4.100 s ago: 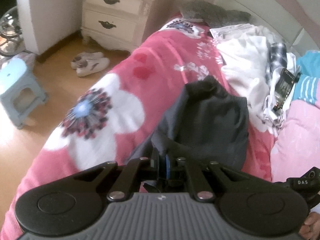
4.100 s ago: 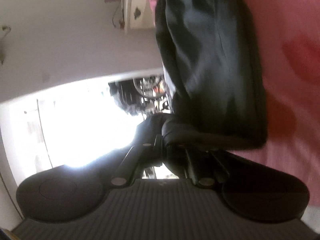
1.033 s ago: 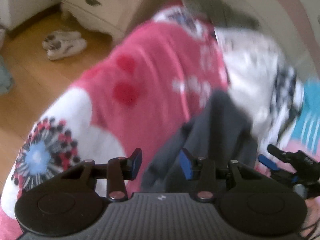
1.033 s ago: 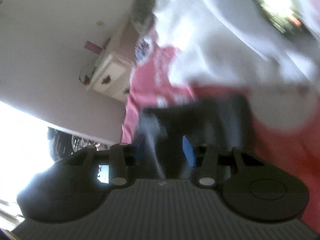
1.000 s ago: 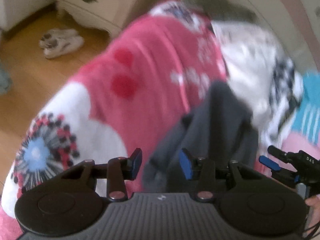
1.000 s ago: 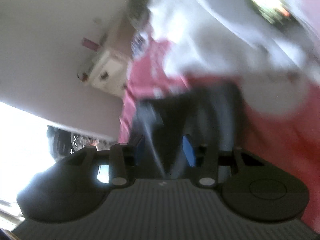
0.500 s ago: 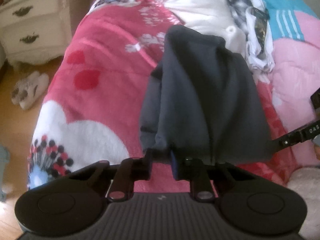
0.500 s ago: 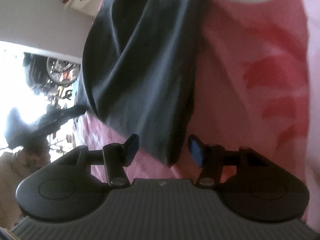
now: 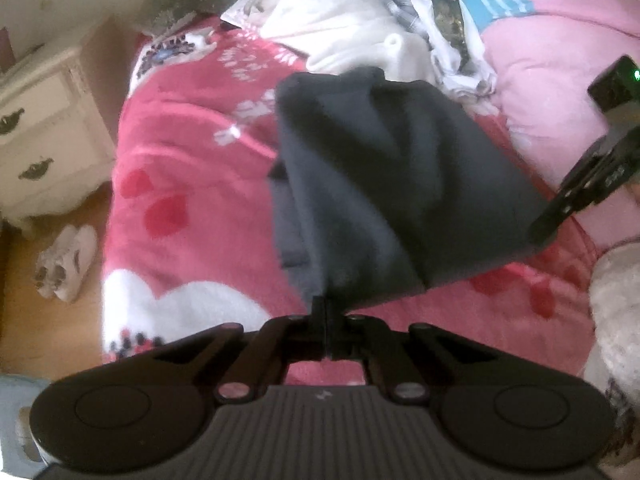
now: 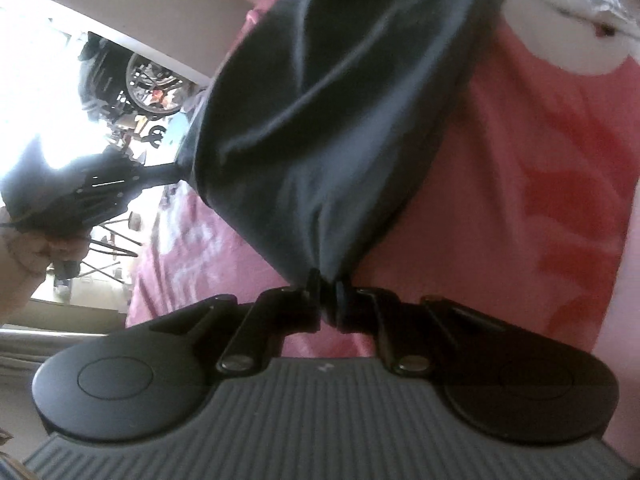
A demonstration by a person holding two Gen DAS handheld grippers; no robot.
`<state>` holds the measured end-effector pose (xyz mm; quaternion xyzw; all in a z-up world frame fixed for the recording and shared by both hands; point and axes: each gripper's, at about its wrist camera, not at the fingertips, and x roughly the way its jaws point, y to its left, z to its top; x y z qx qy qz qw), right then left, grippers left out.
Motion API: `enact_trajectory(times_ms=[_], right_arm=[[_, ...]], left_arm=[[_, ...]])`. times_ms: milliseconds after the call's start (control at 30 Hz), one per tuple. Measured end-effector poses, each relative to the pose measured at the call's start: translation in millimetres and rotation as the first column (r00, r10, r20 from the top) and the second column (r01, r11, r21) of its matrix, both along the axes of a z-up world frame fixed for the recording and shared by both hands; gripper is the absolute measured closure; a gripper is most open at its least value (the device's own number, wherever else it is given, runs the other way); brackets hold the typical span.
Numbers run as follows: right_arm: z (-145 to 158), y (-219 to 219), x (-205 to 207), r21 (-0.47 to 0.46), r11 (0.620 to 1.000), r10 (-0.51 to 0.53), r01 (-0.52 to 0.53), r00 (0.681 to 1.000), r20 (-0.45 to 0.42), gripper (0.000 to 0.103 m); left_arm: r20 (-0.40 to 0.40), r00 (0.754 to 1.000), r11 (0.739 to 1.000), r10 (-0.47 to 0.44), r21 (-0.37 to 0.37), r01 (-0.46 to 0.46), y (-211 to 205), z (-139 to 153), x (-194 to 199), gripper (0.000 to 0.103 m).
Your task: Fold clothes
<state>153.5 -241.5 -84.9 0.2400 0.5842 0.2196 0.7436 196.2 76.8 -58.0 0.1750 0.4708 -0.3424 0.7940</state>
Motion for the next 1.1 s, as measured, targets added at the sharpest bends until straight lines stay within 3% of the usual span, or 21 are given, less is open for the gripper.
enact_trajectory(times_ms=[167, 267, 367, 600, 700, 867, 1100], right_arm=[[1, -23, -12, 0.076, 0.994, -0.074, 0.078, 0.996, -0.045, 0.098], [3, -19, -13, 0.065, 0.997, -0.045, 0.047, 0.998, -0.033, 0.098], [7, -21, -13, 0.073, 0.997, -0.038, 0.040, 0.999, -0.023, 0.098], [-19, -22, -11, -0.023, 0.997, -0.080, 0.077, 0.986, -0.143, 0.092], [-1, -26, -14, -0.073, 0.994, -0.092, 0.086, 0.993, -0.078, 0.091], [38, -22, -2, -0.142, 0.984, -0.086, 0.107, 0.985, 0.149, 0.091], [43, 14, 77, -0.099, 0.992, -0.024, 0.074, 0.902, 0.431, 0.091]], left_arm=[[0.020, 1.000, 0.999, -0.009, 0.035, 0.008, 2, -4, -1, 0.103], [0.012, 1.000, 1.000, -0.002, 0.020, 0.002, 4, 0, 2, 0.103], [-0.006, 0.999, 0.999, 0.051, 0.011, -0.051, 12, 0, 8, 0.103], [-0.019, 0.977, 0.976, 0.214, 0.054, -0.213, 28, -12, 25, 0.094], [-0.013, 0.957, 0.955, 0.290, 0.060, -0.289, 34, -15, 34, 0.092], [0.025, 0.916, 0.914, 0.401, -0.076, -0.398, 22, -4, 72, 0.085], [0.006, 0.909, 0.895, 0.417, -0.176, -0.409, -22, -14, 97, 0.082]])
